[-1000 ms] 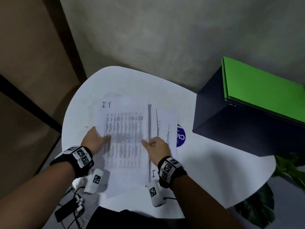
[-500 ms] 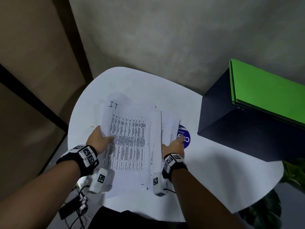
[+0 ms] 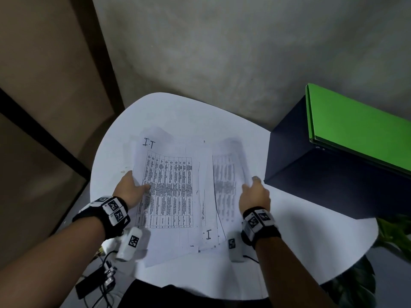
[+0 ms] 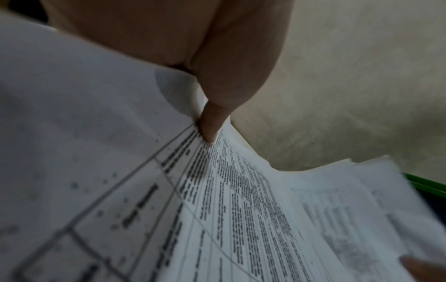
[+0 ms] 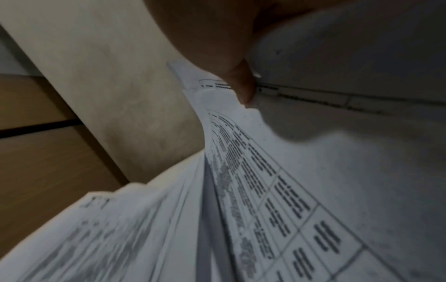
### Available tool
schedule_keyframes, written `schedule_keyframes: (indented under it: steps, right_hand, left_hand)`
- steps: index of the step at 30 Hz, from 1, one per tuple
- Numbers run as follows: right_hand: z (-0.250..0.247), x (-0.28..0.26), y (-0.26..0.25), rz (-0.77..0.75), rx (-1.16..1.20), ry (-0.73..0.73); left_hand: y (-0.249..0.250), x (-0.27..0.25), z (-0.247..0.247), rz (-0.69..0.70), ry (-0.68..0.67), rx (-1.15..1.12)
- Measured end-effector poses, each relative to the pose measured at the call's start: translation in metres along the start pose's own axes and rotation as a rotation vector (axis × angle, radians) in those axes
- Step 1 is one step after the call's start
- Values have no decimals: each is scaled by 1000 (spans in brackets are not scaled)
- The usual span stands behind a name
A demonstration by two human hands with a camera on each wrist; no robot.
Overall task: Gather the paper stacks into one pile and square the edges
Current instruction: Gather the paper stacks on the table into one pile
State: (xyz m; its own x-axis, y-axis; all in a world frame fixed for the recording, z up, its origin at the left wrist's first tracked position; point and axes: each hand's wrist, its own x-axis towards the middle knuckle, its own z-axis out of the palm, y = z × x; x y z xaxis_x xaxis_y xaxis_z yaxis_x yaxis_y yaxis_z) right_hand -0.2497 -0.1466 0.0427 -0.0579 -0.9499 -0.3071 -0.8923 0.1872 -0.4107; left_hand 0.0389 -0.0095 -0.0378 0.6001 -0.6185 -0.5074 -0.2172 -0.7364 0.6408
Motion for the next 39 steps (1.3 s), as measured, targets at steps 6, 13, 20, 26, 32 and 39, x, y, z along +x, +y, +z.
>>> schedule_keyframes:
  steps: [6, 13, 20, 26, 32, 39]
  right_hand:
    - [-96, -6, -30, -232, 56, 395]
    - [-121, 7, -54, -328, 466, 426]
    - [18, 18, -39, -118, 264, -187]
    - [89, 4, -17, -171, -95, -415]
    - [78, 18, -8, -96, 235, -315]
    - [-2, 1, -64, -244, 881, -357]
  left_hand:
    - [0, 2, 3, -23, 7, 29]
    - [9, -5, 6, 12, -7, 5]
    - [7, -6, -3, -237, -214, -553]
    - [23, -18, 6, -1, -149, -71]
    - [30, -30, -15, 202, 6, -279]
    - [65, -57, -87, 468, -16, -547]
